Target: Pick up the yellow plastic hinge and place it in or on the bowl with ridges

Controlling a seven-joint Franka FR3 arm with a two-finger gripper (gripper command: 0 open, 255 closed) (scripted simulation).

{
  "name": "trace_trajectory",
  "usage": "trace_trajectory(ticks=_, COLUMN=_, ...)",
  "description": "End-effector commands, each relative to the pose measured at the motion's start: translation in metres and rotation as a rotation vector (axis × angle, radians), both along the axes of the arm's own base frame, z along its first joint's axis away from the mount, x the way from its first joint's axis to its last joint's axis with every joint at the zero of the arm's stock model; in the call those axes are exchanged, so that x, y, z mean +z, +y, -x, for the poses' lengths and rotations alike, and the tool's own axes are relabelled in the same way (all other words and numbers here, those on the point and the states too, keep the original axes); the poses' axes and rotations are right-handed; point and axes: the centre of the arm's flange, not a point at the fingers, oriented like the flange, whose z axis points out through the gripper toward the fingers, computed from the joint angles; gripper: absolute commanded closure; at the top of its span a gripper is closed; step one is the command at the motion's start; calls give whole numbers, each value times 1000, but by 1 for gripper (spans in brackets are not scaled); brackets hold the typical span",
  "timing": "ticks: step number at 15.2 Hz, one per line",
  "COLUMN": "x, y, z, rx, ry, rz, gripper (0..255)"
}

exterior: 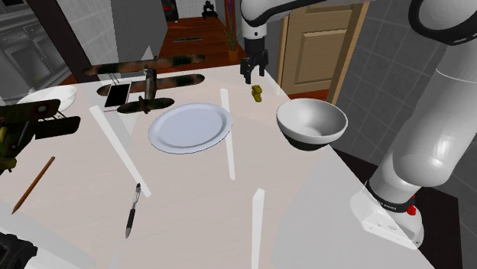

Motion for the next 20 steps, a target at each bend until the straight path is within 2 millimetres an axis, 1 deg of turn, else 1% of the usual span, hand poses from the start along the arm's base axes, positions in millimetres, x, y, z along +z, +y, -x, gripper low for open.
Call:
trace_trajectory(ticks=1, x=-11, y=0, z=-9, rx=-5, ry=7, rz=-1, gripper=0)
trace_trajectory(ticks=6, x=-37, y=0, z=-8, rx=-5, ry=7, rz=-1, gripper=0)
trace_trajectory(ticks=7, x=-46, y=0, z=-7, rx=-5, ry=7, rz=-1, gripper=0)
trace_trajectory(ticks=15, x=-46, y=0, z=-7, rx=-5, ry=7, rz=-1, gripper=0)
trace_trajectory(ticks=16, x=-46, y=0, z=-7, rx=-5, ry=7, rz=-1, gripper=255)
trace_trajectory(ticks=20, x=-46, y=0, z=-7, rx=-5, ry=7, rz=-1, gripper=255)
